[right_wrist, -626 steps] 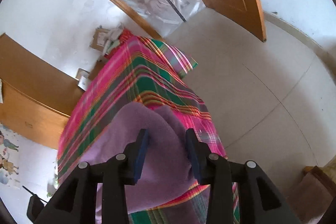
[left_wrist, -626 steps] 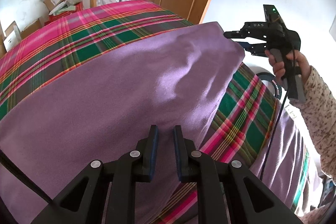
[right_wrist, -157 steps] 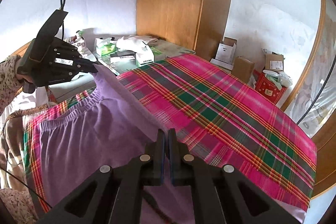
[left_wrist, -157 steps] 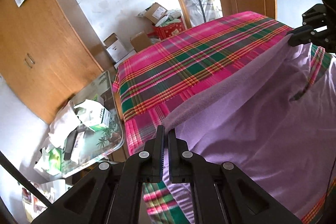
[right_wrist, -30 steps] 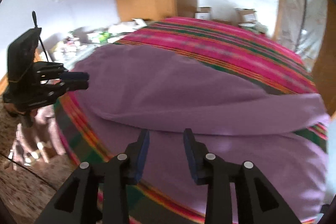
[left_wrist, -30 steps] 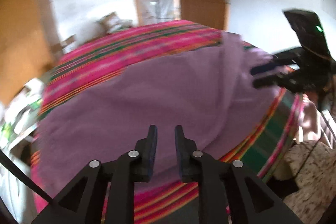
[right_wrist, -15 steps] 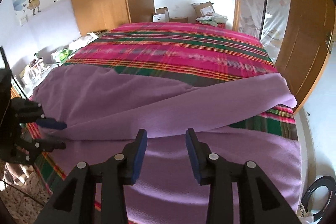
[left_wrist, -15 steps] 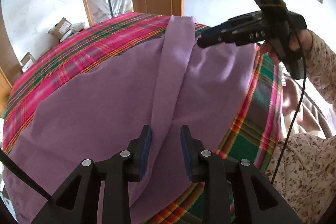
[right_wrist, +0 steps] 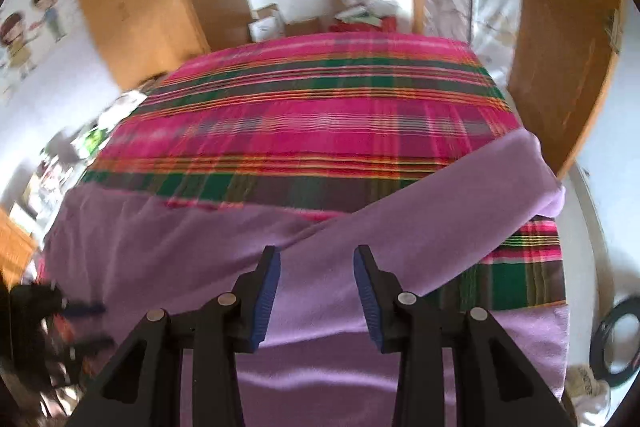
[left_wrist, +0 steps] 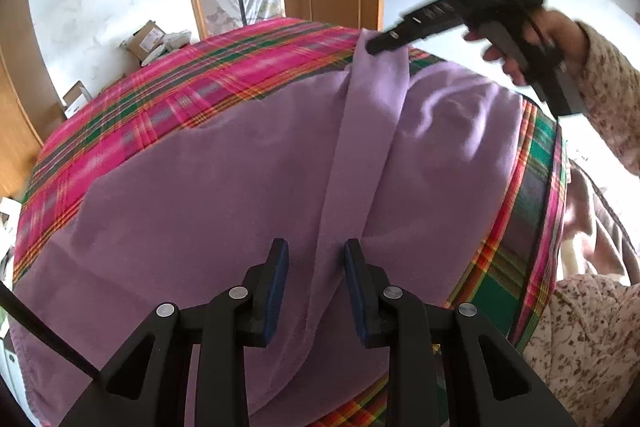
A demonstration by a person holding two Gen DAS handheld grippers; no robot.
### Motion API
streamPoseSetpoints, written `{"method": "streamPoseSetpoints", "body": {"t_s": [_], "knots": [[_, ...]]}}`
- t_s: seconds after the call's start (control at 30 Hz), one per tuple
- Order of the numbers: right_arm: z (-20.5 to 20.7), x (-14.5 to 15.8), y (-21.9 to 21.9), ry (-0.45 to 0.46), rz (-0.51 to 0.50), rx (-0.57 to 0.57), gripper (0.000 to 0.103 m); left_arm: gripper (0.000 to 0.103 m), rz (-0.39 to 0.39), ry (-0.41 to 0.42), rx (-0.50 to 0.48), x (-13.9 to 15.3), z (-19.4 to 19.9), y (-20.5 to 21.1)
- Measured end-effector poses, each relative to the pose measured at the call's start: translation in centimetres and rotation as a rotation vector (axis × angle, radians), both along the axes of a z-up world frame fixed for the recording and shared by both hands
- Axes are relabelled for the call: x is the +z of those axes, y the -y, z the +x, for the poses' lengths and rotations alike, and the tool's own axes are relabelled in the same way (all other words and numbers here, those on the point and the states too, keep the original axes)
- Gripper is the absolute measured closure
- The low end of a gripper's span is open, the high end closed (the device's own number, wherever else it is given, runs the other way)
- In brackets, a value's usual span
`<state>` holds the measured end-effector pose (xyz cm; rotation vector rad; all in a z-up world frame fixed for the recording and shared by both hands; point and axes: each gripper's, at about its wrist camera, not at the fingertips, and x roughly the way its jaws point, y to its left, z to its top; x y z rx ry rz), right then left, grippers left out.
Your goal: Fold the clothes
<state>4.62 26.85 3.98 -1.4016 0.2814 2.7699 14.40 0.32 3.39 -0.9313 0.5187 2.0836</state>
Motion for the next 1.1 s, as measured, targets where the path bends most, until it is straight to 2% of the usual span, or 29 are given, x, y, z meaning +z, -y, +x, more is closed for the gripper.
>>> {"method": "streamPoseSetpoints", "body": {"t_s": [0.23,0.47,0.53,0.7,0.8,1.1], "knots": [[-3.0,-1.1,-2.1,0.079,-0.042,-0.124,0.064,0.073,-0.018,0.011,-0.051,-0.9,0.2,-0.6],[-4.9,-3.2,-3.4,0.178,-0.075,-0.2,0.064,0.073,-0.022,0.002,-0.066,-1.0,0.2,-0.8],[-5.1,-3.2,-3.5,0.178,-0.069,-0.205,0.065,0.073,-0.022,0.0,-0.07,-1.0,0.1,-0.9],[-5.1,-3.0,-4.2,0.198,-0.049,-0.24,0.09,0.073,-0.017,0.005,-0.066,-1.0,-0.1,-0.9],[-4.7,-2.9,-4.8,0.193,-0.075,-0.242,0.098,0.073,-0.016,0.005,-0.062,-1.0,-0.2,-0.8],[-0.5,0.1,-5.7,0.042,-0.075,-0.244,0.099,0.073,-0.017,-0.016,-0.028,-0.9,-0.2,-0.7]]}}
